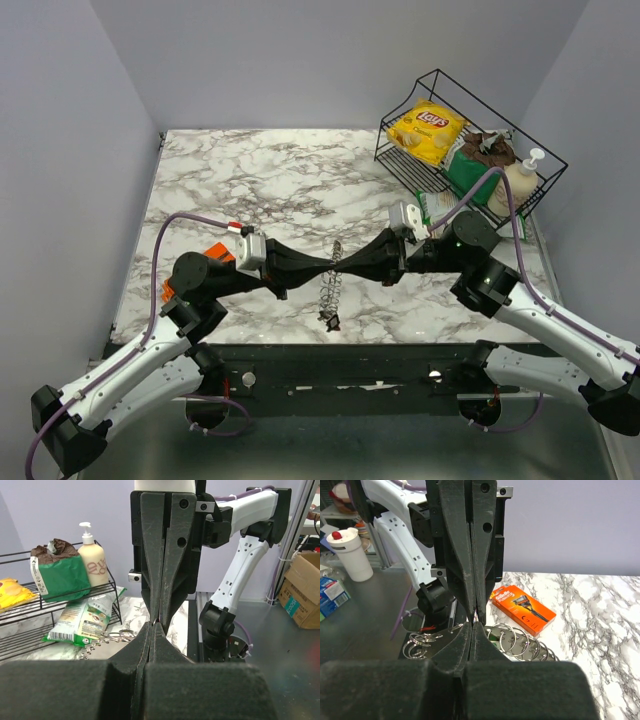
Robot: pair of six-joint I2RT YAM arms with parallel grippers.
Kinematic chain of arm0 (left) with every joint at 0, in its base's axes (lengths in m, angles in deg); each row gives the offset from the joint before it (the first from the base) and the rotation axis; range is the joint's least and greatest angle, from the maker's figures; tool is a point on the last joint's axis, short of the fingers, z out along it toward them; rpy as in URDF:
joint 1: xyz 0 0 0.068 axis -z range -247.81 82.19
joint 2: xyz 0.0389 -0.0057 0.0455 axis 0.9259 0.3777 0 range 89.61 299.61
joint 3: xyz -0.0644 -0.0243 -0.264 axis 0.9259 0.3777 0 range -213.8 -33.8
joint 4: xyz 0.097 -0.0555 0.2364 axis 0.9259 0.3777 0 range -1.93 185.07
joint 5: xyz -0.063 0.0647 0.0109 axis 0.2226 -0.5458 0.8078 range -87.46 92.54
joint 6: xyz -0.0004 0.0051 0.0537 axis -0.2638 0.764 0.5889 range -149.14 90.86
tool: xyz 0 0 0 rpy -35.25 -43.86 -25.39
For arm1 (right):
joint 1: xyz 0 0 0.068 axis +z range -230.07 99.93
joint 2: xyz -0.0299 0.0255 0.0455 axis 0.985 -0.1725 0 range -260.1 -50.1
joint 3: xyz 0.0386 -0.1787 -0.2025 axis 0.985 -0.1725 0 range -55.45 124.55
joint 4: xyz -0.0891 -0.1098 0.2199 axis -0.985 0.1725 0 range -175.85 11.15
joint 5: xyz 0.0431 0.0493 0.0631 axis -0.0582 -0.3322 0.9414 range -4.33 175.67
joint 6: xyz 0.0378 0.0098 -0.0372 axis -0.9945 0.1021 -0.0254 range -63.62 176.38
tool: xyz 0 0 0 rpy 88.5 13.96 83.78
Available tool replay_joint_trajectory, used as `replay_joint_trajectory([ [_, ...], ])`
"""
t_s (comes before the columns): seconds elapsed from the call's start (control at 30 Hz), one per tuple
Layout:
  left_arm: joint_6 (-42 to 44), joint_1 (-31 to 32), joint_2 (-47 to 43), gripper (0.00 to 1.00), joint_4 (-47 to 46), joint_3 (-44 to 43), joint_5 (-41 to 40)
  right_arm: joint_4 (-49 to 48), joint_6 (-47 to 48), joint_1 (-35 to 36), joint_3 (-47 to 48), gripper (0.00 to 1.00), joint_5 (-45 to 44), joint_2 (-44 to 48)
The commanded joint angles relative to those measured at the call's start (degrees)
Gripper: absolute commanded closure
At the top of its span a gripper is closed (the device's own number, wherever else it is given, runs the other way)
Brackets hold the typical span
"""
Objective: Put the keys on the keyring
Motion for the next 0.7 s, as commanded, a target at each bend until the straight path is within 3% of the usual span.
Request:
replay_joint_trajectory([
  [0.0, 0.47, -0.02, -0.52, 1.00, -2.14, -0.17, -1.28, 0.12, 0.23, 0.40, 0.50, 0.99, 2.51, -0.35],
  [0.2, 3.10, -0.02, -0.70, 0.97, 4.36, -2.98, -1.28, 4.78, 4.96, 0.40, 1.55, 0.99, 0.92, 0.18],
  [0.27, 4.34, -0.02, -0.79, 0.86, 7.42, -3.86, -1.46, 6.79, 6.02, 0.49, 2.34, 0.99, 0.75, 0.27],
  [0.47, 8.55, -0.02, -0.88, 0.66, 16.56, -7.81, -1.55, 12.68, 9.54, 0.49, 4.54, 0.99, 1.18, -0.25],
  [0.67, 14.09, -0.02, -0.09, 0.56, 29.99, -13.87, -2.42, 16.65, 12.18, 0.40, 6.82, 0.99, 1.80, -1.66],
])
